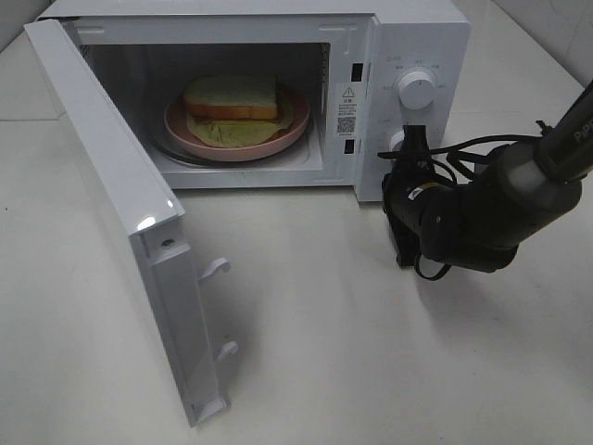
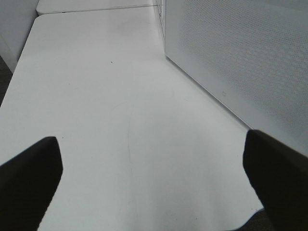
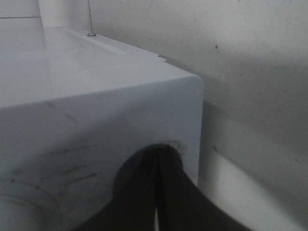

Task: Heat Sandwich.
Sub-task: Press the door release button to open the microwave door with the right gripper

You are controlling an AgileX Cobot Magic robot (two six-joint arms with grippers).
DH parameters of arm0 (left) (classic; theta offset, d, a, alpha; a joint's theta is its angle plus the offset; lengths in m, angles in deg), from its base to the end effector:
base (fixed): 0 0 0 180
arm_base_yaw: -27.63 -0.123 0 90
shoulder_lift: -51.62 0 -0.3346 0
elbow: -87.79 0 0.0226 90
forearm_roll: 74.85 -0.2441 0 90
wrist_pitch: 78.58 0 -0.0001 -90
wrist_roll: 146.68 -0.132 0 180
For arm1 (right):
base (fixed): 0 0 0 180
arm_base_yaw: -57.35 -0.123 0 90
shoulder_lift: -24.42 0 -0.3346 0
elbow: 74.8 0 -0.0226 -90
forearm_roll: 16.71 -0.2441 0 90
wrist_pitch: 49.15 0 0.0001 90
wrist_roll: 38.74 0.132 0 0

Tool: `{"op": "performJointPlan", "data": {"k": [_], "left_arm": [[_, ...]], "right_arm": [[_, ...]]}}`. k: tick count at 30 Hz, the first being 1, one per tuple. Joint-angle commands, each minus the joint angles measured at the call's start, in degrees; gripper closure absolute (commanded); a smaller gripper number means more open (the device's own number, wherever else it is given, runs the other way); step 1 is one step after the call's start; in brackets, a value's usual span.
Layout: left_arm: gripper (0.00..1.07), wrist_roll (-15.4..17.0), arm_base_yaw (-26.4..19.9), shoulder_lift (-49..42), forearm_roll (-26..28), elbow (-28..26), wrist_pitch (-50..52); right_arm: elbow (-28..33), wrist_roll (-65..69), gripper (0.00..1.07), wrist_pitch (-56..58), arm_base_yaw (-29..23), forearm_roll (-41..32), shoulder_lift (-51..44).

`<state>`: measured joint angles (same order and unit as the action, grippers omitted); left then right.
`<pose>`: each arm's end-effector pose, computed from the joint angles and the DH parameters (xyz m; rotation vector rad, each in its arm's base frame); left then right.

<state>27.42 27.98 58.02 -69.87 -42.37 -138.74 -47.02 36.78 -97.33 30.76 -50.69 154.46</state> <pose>-0.0242 -0.0098 0.2563 0.1141 2.0256 -0.0427 0.4154 0.1465 0.1109 1.4763 1.5034 0.9807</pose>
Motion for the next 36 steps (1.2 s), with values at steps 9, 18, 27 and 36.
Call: {"op": "performJointPlan", "data": {"k": [9, 18, 27, 36], "left_arm": [[0.09, 0.0, -0.2, -1.6, 0.5, 0.2, 0.7], [0.09, 0.0, -0.2, -1.6, 0.5, 0.2, 0.7], [0.09, 0.0, -0.2, -1.6, 0.5, 0.2, 0.7], [0.09, 0.0, -0.2, -1.6, 0.5, 0.2, 0.7]], "right_arm": [[-6.2, -1.3, 1.07, -6.6, 2.3, 5.0, -0.8], [-1.5, -1.4, 1.07, 2.8, 1.7, 5.7, -4.6], [6.5, -6.1, 1.07, 12.0, 1.7, 5.7, -12.5], [12.8, -18.6, 1.07, 23.1, 1.7, 3.2, -24.7]]}}
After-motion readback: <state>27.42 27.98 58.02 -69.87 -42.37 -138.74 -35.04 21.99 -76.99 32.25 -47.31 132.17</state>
